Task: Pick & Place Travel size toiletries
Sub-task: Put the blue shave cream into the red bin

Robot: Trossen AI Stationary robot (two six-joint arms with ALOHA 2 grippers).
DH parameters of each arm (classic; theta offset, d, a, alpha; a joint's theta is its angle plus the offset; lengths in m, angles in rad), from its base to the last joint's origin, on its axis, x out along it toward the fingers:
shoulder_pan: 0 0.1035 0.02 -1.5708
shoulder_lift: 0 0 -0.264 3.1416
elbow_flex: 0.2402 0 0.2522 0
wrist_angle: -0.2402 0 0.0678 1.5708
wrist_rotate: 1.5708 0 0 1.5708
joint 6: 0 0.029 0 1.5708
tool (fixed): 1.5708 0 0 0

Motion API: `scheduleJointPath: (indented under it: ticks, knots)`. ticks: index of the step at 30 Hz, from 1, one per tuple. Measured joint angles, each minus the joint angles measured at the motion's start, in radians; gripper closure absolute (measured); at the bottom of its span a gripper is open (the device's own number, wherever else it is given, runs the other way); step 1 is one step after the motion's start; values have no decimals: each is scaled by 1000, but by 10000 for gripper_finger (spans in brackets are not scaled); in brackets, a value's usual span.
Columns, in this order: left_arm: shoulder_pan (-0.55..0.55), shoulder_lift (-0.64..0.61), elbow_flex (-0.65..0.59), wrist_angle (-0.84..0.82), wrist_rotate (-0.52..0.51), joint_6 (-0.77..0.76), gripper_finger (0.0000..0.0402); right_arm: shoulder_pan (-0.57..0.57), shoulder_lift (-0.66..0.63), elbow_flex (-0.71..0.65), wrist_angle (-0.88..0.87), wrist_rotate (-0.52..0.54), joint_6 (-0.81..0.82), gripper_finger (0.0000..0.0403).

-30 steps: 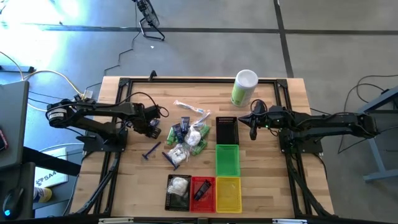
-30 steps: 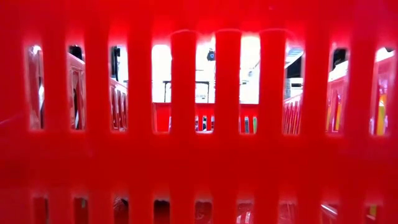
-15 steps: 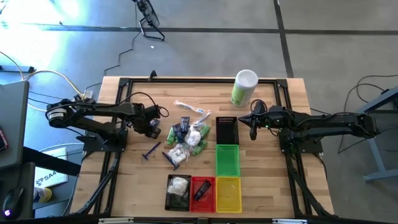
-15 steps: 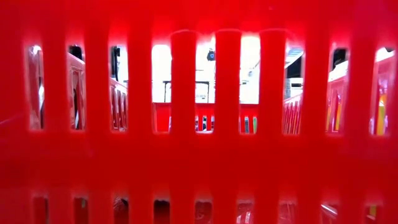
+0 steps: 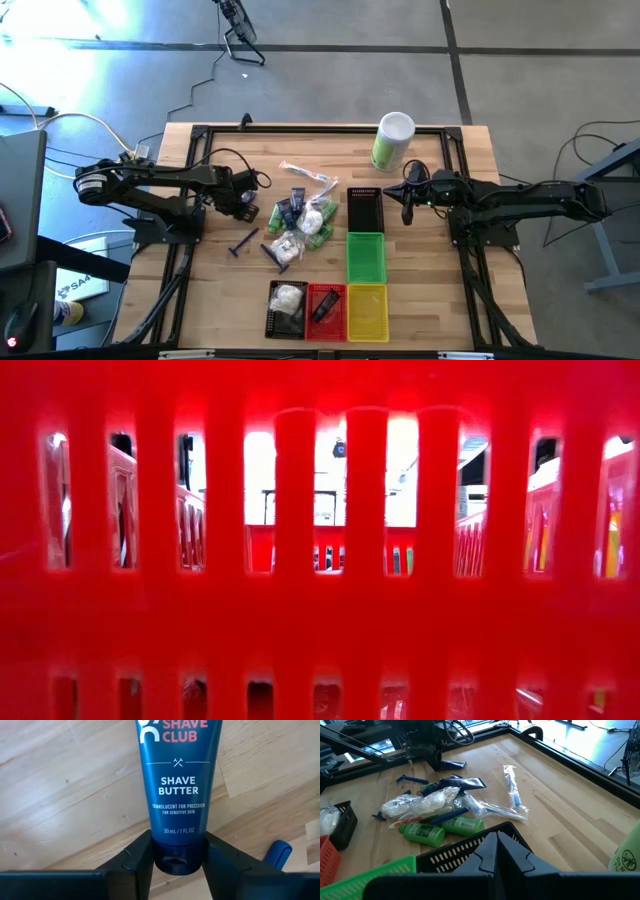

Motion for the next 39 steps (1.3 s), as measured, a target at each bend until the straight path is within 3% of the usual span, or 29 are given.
scheduleJointPath:
  ticks: [25, 35, 39]
  knots:
    - [0, 1, 9, -4, -6, 108, 266, 0, 0, 0, 0, -4, -18, 399]
    - [1, 1, 210, 5, -9, 308, 266, 0, 0, 0, 0, -7, -18, 399]
    - [0, 1, 286, 82, -74, 383, 266, 0, 0, 0, 2, -7, -17, 399]
